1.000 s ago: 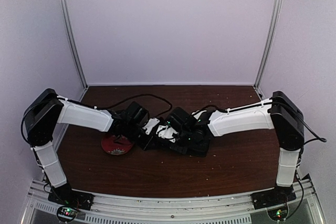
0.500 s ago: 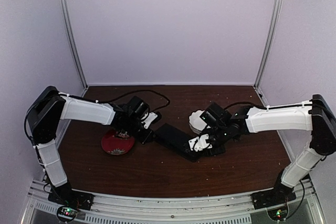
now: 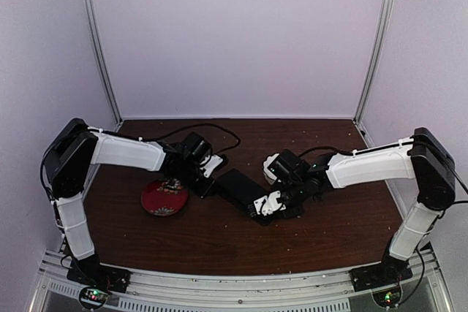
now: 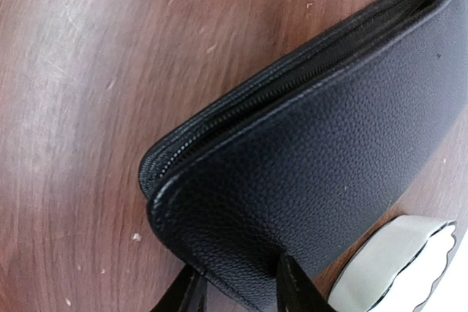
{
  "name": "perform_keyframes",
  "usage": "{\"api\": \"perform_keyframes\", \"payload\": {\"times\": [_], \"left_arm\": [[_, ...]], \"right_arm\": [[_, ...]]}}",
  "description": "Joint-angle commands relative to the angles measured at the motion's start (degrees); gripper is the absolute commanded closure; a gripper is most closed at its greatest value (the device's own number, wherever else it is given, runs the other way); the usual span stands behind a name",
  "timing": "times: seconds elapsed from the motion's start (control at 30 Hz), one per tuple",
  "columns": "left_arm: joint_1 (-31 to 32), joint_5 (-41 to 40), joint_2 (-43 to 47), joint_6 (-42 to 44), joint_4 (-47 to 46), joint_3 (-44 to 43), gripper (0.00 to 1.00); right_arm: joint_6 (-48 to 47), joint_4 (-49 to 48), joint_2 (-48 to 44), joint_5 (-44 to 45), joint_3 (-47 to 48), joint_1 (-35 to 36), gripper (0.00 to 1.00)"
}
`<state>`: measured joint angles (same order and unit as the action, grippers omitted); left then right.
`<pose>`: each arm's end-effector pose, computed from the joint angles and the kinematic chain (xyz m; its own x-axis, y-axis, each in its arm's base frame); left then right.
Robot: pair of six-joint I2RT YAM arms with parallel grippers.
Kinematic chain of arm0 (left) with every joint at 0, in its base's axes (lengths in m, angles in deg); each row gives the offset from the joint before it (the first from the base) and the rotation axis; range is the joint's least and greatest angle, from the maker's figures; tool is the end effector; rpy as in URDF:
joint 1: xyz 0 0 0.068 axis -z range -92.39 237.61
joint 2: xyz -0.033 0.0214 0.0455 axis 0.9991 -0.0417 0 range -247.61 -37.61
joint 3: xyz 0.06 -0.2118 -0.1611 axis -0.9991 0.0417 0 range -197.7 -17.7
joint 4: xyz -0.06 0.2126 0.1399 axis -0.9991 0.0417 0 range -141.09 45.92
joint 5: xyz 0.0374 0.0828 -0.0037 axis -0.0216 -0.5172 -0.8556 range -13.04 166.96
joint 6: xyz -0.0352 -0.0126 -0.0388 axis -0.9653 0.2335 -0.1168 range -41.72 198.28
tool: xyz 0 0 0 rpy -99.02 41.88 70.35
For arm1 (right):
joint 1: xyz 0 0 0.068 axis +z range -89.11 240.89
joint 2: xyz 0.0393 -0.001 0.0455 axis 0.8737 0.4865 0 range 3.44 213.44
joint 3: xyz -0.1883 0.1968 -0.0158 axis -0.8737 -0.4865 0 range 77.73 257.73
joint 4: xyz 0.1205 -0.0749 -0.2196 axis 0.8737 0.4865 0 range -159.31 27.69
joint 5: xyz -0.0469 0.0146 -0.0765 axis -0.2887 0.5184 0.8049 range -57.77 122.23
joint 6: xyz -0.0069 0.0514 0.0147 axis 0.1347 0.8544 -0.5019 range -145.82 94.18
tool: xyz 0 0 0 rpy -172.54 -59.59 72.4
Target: Sort the hair-cutting tools
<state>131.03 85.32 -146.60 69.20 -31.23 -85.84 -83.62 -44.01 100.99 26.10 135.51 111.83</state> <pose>0.2753 -0.2677 0.1530 -0.7410 0.4862 -0.4632 0.6226 0.7559 -0.2025 0.2034 0.2567 0.1654 0.3727 -0.8758 -0.3065 -0.9101 -0.2806 -0.3049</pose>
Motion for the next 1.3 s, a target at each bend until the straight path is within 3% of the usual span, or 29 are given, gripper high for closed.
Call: {"api": "perform_keyframes", "payload": {"times": [0.0,0.13,0.47,0.67,0.73,0.93,1.1,1.27], "left_arm": [[0.1,2.7,0.0,0.2,-0.2,-0.3,1.0],[4.1,1.8,4.0,-1.0,0.4,4.2,1.0],[12.2,6.8,5.0,-6.1,-4.9,4.1,1.0],[13.9,7.7,5.1,-7.3,-4.7,2.8,1.0],[13.9,5.9,6.1,-7.7,-4.3,3.8,1.0],[10.5,-2.1,7.7,-5.2,-1.9,8.5,1.0],[7.6,-3.1,6.4,-0.1,-4.6,8.6,1.0],[5.5,-1.4,3.3,2.9,-5.3,5.0,1.0]], "right_arm": [[6.2,-1.3,4.0,-0.5,3.0,2.5,0.77],[14.3,1.7,7.2,0.6,5.8,4.8,0.86],[33.7,2.3,8.5,0.1,8.9,10.2,0.93],[43.9,3.2,7.4,-7.1,10.2,13.7,0.95],[42.7,3.2,6.5,-9.5,9.9,16.4,0.92],[35.6,3.5,-0.5,-15.5,7.9,19.9,0.67],[22.3,8.6,-4.6,-12.2,8.1,18.1,0.6],[8.3,5.7,-4.9,-6.2,3.8,12.6,0.49]]}}
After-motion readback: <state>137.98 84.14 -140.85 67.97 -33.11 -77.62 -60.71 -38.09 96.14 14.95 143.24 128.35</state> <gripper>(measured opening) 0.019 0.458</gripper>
